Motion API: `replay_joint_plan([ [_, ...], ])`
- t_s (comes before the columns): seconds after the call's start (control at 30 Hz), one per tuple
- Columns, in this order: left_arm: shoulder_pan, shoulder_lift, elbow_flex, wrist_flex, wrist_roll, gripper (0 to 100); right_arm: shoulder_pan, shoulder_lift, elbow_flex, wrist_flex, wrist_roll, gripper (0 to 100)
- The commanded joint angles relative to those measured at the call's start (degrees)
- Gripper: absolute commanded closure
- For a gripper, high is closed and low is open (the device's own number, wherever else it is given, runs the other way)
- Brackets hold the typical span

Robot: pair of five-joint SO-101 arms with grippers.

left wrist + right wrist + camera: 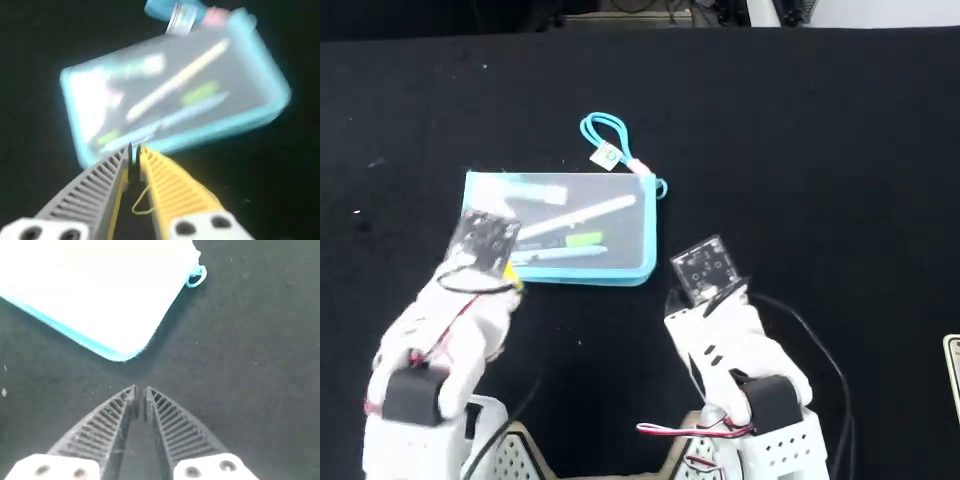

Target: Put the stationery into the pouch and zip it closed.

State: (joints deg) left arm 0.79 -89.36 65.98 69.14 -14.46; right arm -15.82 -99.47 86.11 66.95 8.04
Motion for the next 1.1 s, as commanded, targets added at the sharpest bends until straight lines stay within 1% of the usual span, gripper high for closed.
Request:
replay_joint_plan([
  [0.0,-5.32,-13.27,3.74,7.12,-1.23,97,2.02,-0.92,1.63,-1.32,-3.16,98.4],
  [0.07,-5.93,-16.26,6.55,8.00,-1.23,97,2.20,-0.92,4.00,-2.37,-3.34,98.4],
  [0.27,-5.58,-13.80,12.53,2.99,-1.05,97,2.64,-0.92,8.75,-4.66,-3.34,98.4],
  [0.33,-5.67,-14.33,16.13,1.41,-0.88,97,2.64,-0.92,8.84,-4.13,-3.43,98.6],
  [0.43,-5.76,-15.12,21.23,1.49,-0.79,97,2.99,-0.92,8.66,-0.88,-4.84,98.4],
  [0.5,-6.02,-15.12,23.34,1.49,0.88,97,6.95,-0.92,8.48,-0.62,-5.36,98.3],
  [0.6,-6.02,-15.12,25.10,1.41,4.13,97,13.80,-0.92,8.84,-4.57,-3.60,98.3],
  [0.67,-6.02,-15.12,27.12,0.97,4.22,97,15.65,-0.92,10.33,-6.86,-3.43,98.3],
  [0.77,-6.02,-15.12,29.85,0.97,2.99,97,15.65,-0.92,10.95,-7.03,-3.78,98.3],
  [0.97,-6.02,-15.12,31.43,1.58,3.25,97,16.00,-0.92,10.86,-7.12,-3.78,98.6],
  [1.07,-6.02,-15.12,31.43,3.96,3.16,97,16.09,-0.66,10.86,-6.68,-3.78,98.6],
])
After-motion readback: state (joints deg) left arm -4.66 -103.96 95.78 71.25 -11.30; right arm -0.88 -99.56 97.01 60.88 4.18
